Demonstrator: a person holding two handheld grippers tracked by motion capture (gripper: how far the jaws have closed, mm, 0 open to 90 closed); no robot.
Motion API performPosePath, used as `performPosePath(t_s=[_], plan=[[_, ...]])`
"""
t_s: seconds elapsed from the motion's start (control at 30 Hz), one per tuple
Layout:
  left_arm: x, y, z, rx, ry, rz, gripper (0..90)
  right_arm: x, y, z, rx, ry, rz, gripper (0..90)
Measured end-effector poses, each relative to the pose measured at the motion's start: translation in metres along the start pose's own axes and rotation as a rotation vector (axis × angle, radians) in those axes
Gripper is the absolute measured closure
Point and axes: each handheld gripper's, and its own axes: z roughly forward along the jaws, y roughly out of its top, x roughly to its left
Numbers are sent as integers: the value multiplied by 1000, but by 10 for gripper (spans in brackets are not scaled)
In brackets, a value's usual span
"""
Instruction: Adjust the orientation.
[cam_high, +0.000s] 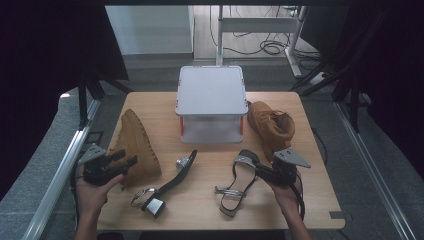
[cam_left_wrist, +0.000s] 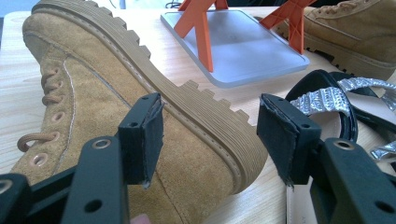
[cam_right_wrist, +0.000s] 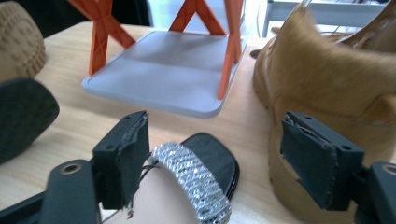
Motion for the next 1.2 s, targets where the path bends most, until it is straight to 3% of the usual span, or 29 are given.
performPosePath(t_s=[0.2, 0.47, 0.57, 0.63, 0.7, 0.8, 1.17, 1.2], plan=[[-1, -1, 1, 5, -4, 2, 411, -7, -16, -4, 5, -4, 2, 287], [-4, 1, 1, 4, -8, 6, 415, -23, -29, -10, 12, -36, 59, 291], [-2, 0, 0, 5, -5, 9, 510, -23, -31, -13, -11, -68, 59, 301], [-1, 0, -2, 1, -6, -1, 614, -22, -31, -13, -10, -70, 48, 301], [0, 1, -3, 12, -36, -16, 737, -21, -32, -12, -5, -64, 43, 300], [-3, 2, -3, 39, -32, 2, 878, -21, -34, -10, 6, -65, 41, 301], [-14, 3, 8, 83, -66, 32, 897, -19, -36, -11, 24, -72, 33, 305], [-19, 4, 14, 98, -80, 48, 897, -19, -37, -11, 28, -72, 33, 304]])
